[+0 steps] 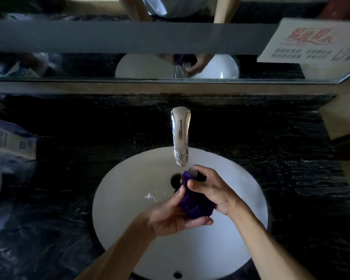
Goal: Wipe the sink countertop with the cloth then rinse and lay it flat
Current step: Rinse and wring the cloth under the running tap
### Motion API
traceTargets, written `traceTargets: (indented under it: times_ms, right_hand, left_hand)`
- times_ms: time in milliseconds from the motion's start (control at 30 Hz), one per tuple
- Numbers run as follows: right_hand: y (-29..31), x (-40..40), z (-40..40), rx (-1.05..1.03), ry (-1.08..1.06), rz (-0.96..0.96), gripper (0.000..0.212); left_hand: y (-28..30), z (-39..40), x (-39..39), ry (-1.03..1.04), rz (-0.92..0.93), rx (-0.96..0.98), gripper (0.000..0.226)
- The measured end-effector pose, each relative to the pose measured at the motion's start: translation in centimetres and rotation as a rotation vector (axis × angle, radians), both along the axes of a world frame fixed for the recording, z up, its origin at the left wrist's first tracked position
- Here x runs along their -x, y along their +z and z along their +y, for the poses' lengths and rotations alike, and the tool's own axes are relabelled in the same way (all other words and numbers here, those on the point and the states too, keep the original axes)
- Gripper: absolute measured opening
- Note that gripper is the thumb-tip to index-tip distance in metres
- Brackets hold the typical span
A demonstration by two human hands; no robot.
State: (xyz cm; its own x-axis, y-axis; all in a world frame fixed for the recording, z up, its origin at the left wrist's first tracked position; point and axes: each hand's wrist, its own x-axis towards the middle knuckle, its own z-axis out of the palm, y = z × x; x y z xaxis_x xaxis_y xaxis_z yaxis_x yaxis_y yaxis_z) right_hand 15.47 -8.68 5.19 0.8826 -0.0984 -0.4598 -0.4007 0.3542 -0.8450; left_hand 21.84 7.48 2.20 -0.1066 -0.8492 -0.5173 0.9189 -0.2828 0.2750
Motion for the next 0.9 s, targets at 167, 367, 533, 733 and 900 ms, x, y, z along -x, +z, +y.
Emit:
traceTargets:
  times_ms: [167, 367, 533, 733, 900]
  right_hand:
    - [0.8, -0.9, 0.6, 0.163, 0.088, 0.050, 0.023]
    - [-1.1, -3.9, 1.7, 0.377, 0.109, 0.307, 0.037]
    - [-3.4, -5.2, 2.0, 0.674, 0.093, 0.493, 0.031]
    - [-2.7, -4.0, 1.6, 0.388, 0.024, 0.314, 0.047]
    - [-0.8, -2.7, 1.3, 0.037, -0.002, 0.100, 0.029]
  left_hand:
    - [1.5, -0.7, -0.5, -0.040, -0.020, 0.040, 0.065]
    - [1.0, -3.5, 0.6, -0.147, -0.526, -0.442, 0.016]
    - [0.2, -4.6, 0.3, -0.259, -1.089, -0.533, 0.013]
    - [0.2, -2.6, -0.7, -0.244, -0.756, -0.341, 0.015]
    - [0.0, -0.2, -1.2, -0.004, -0.136, -0.120, 0.055]
